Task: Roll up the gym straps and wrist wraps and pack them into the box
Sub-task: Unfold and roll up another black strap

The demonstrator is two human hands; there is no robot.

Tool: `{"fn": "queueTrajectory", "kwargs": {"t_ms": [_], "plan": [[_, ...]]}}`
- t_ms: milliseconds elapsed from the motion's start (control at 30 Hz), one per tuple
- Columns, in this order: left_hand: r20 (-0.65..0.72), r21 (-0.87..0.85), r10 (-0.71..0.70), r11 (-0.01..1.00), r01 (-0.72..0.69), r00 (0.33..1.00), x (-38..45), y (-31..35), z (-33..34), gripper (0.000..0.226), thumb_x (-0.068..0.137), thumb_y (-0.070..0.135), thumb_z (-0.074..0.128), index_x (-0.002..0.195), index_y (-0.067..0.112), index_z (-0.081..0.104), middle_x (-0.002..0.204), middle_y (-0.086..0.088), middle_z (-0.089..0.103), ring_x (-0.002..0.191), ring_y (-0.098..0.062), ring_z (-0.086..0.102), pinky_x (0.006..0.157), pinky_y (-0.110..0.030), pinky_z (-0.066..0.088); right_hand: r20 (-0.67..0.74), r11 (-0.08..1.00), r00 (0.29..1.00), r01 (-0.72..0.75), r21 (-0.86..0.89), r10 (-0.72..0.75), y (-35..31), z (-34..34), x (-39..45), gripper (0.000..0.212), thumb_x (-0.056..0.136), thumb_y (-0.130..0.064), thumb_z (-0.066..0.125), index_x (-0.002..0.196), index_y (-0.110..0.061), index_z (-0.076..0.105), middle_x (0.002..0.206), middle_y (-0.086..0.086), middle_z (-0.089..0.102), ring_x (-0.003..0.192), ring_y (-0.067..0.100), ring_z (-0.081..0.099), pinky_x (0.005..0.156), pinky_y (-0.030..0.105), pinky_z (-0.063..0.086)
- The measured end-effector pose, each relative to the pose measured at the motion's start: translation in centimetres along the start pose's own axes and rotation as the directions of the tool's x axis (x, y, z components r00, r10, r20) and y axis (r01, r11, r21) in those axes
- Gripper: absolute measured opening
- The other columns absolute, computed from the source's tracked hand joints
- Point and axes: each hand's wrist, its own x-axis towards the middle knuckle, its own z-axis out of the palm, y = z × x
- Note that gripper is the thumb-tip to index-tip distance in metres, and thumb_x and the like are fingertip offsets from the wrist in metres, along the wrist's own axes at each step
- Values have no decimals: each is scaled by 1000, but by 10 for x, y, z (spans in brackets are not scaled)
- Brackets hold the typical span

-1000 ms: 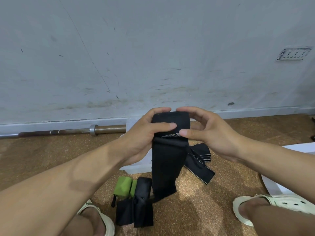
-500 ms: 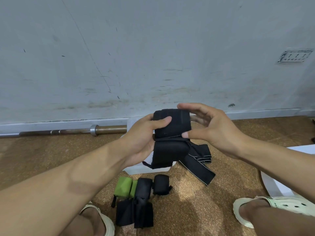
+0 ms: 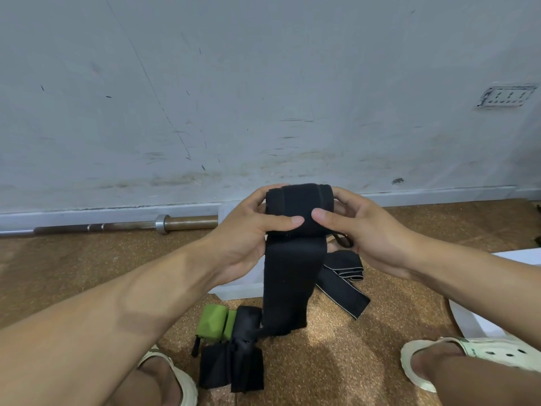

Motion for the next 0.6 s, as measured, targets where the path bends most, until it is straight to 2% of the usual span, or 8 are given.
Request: {"fn": "queueTrajectory", "kwargs": {"t_ms": [67,133,233,333,400,500,600], "plan": [[14,-26,-32,999,32,999,0,0,0,58,82,18,80,136,12,59,131,-15,67,119,-31,67,96,-45,58,-5,996,998,66,-54,-67,-1,1,-2,48,86,-16,71,132,-16,61,132,0,68,102,28,75,73,29,60],[10,-45,-52,998,53,999,1,0,0,60,83,25,80,136,10,59,132,-16,67,121,-33,66,101,-49,55,-18,989,993,111,-93,-114,0,2,-2,48,84,-10,73,130,-16,61,132,-4,68,106,29,74,78,31,61],[-9,-36,-57,998,57,998,1,0,1,58,81,24,79,134,9,60,128,-15,69,116,-31,69,92,-43,60,-21,962,984,169,-213,-177,1,2,-4,52,84,-1,77,130,-19,62,131,-8,68,112,20,72,89,30,60],[-26,-22,-41,999,40,999,0,2,1,58,75,18,80,130,9,62,123,-16,71,106,-30,72,82,-38,61,-7,921,981,181,-346,-196,-1,1,-5,56,83,-4,80,131,-27,62,129,-16,67,115,12,69,93,33,60],[-43,-12,-26,1000,26,999,-1,3,1,59,72,15,81,128,10,63,125,-17,69,107,-32,72,83,-39,61,-7,933,986,154,-326,-165,-3,0,-5,59,79,-11,83,131,-29,62,130,-15,66,116,12,69,93,34,60],[-57,32,12,999,-10,998,-1,1,3,65,65,14,84,126,12,63,123,-14,68,103,-28,73,83,-38,61,-21,970,995,89,-225,-96,-6,1,-4,65,70,-25,84,131,-32,63,131,-12,67,115,9,69,91,28,60],[-54,103,53,994,-47,997,0,-2,6,61,68,9,85,125,14,62,126,-15,65,107,-29,70,85,-39,62,7,996,1000,-6,-84,6,-6,1,-3,68,71,-24,81,135,-27,61,132,0,66,113,14,71,88,30,61]]}}
